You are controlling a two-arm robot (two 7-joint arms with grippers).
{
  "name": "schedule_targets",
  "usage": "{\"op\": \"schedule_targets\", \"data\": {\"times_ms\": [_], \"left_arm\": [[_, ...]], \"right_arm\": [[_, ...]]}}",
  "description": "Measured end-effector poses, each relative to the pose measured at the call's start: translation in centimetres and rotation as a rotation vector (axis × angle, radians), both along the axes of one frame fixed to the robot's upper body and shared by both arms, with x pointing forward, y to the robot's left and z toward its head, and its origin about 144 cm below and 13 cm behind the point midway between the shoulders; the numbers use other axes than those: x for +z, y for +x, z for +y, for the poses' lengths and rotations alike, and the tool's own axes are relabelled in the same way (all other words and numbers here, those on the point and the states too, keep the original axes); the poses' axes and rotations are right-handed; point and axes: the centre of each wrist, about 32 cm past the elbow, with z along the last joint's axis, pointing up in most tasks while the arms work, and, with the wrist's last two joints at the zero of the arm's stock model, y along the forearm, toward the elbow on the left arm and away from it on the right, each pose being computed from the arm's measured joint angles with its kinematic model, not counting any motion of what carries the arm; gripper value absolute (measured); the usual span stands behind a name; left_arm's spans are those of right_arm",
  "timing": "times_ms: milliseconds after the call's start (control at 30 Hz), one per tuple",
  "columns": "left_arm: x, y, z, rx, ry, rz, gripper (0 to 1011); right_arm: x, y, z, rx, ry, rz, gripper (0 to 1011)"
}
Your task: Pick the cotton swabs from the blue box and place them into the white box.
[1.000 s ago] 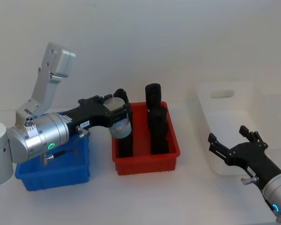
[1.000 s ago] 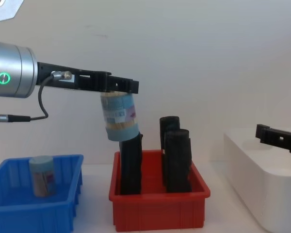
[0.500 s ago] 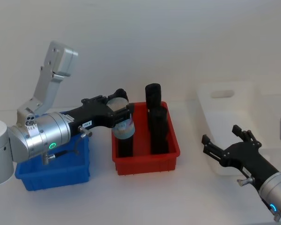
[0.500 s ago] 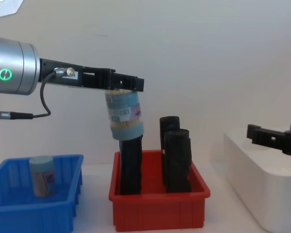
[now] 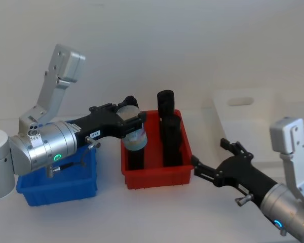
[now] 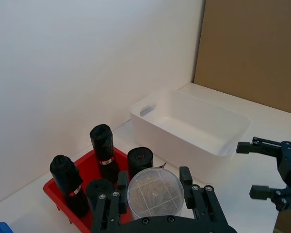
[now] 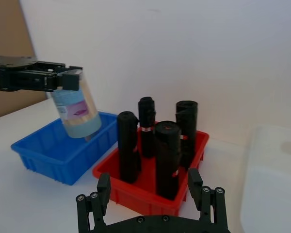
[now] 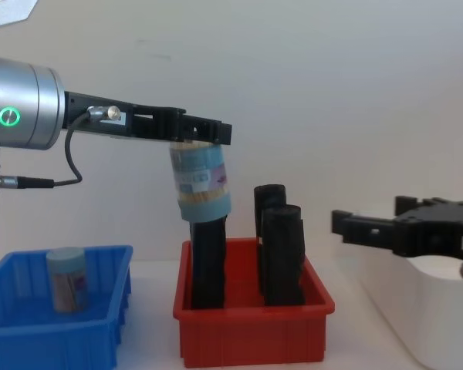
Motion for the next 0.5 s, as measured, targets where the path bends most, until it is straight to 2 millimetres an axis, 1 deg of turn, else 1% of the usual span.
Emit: {"op": "schedule_targets", "data": {"times_ms": [267,500], "left_arm": [[0.0,0.0,0.0,-0.002,0.0,0.0,643],[0.0,0.0,0.0,-0.003,0.0,0.0,643]], "right_arm": [[0.4,1.0,1.5,0.115,-0.026,0.015,1002],[1.2,2.1,3.6,0.223,-0.054,0.013,1002]]}}
